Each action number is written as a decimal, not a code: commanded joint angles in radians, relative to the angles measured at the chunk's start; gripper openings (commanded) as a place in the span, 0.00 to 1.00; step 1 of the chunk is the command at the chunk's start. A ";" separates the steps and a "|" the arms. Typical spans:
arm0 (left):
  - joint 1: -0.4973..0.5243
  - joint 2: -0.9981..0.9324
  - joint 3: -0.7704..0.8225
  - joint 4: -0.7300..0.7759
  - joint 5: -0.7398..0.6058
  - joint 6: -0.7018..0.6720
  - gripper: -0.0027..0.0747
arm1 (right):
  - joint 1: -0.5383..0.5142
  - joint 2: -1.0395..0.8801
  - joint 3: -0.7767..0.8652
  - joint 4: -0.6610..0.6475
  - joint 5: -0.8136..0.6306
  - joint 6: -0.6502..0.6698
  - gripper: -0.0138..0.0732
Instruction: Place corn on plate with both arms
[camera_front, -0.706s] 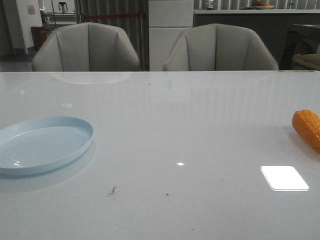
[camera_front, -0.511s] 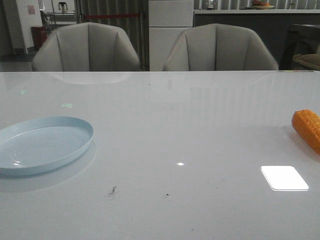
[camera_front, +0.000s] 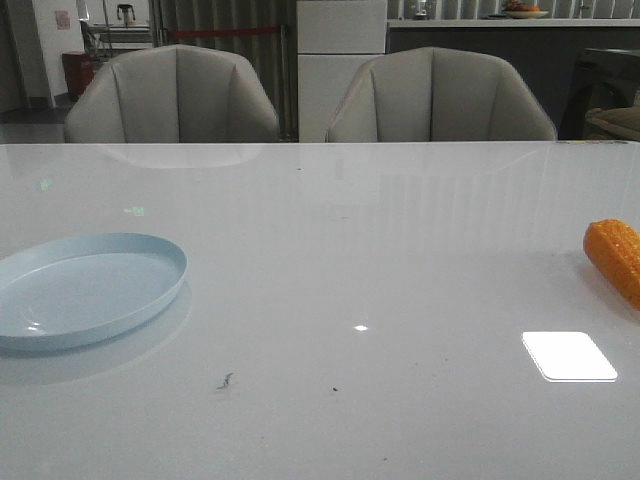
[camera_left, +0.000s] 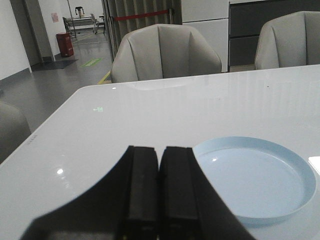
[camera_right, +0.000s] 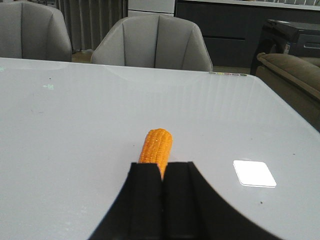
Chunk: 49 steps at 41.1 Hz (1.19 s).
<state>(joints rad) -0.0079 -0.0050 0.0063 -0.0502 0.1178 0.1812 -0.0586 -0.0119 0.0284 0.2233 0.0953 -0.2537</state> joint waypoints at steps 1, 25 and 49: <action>0.002 -0.014 0.037 -0.008 -0.088 -0.001 0.15 | -0.005 -0.022 -0.021 0.005 -0.080 -0.003 0.22; 0.002 -0.014 0.028 -0.008 -0.439 -0.001 0.15 | -0.005 -0.022 -0.031 0.043 -0.316 0.002 0.22; 0.002 0.124 -0.501 0.063 -0.294 -0.001 0.15 | -0.005 0.255 -0.694 0.042 -0.025 0.016 0.22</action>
<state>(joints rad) -0.0079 0.0437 -0.3920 0.0101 -0.1285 0.1812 -0.0586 0.1377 -0.5683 0.2710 0.1340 -0.2411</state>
